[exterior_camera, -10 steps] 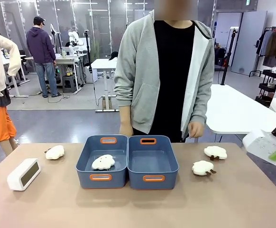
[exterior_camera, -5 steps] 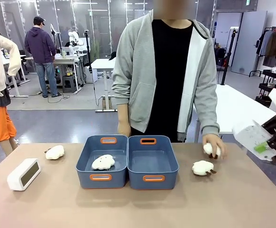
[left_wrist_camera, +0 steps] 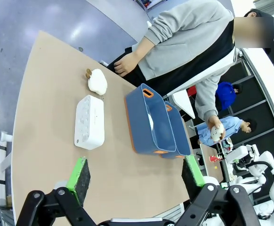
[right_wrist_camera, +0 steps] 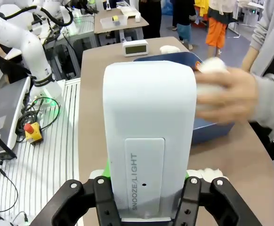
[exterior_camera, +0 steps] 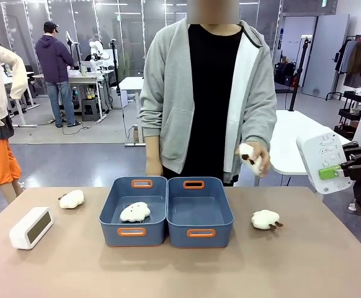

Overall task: Sort the digital clocks into the basket.
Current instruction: Pick up the Digital clock from the table and place it into the empty Plastic storage basket.

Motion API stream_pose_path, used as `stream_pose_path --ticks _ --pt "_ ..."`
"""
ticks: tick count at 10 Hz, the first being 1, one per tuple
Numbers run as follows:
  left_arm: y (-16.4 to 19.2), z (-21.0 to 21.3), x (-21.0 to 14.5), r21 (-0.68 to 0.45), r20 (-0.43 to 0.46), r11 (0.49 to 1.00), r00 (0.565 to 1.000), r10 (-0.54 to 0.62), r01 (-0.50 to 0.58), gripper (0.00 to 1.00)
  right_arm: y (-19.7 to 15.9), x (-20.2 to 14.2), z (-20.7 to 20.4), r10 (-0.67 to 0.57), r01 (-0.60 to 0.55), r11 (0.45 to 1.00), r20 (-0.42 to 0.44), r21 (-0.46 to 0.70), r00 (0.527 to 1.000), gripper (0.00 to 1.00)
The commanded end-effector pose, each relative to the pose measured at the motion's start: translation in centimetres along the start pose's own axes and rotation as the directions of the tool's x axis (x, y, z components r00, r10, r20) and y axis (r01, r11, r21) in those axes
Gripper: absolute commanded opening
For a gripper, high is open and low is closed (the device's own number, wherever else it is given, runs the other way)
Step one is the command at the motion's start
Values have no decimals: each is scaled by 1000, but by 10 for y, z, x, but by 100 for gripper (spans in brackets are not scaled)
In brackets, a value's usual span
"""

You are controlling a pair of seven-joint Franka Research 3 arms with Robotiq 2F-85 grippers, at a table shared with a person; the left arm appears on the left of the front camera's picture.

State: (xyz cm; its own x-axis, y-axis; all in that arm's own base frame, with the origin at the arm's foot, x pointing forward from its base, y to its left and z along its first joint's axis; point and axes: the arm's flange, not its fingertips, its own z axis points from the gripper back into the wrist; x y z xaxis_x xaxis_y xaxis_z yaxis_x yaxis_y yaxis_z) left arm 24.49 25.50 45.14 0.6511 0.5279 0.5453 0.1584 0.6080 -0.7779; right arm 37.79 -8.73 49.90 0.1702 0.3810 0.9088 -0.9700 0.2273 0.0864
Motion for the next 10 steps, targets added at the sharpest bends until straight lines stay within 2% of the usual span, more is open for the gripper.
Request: stream_pose_path --ticks 1,10 --pt "3 0 3 -25 14 1000 1000 -19 19 100 1 -5 7 27 -27 1000 -5 -14 1000 0" --pt "3 0 3 -25 14 1000 1000 -19 19 100 5 -10 12 31 -31 999 -9 -14 999 0"
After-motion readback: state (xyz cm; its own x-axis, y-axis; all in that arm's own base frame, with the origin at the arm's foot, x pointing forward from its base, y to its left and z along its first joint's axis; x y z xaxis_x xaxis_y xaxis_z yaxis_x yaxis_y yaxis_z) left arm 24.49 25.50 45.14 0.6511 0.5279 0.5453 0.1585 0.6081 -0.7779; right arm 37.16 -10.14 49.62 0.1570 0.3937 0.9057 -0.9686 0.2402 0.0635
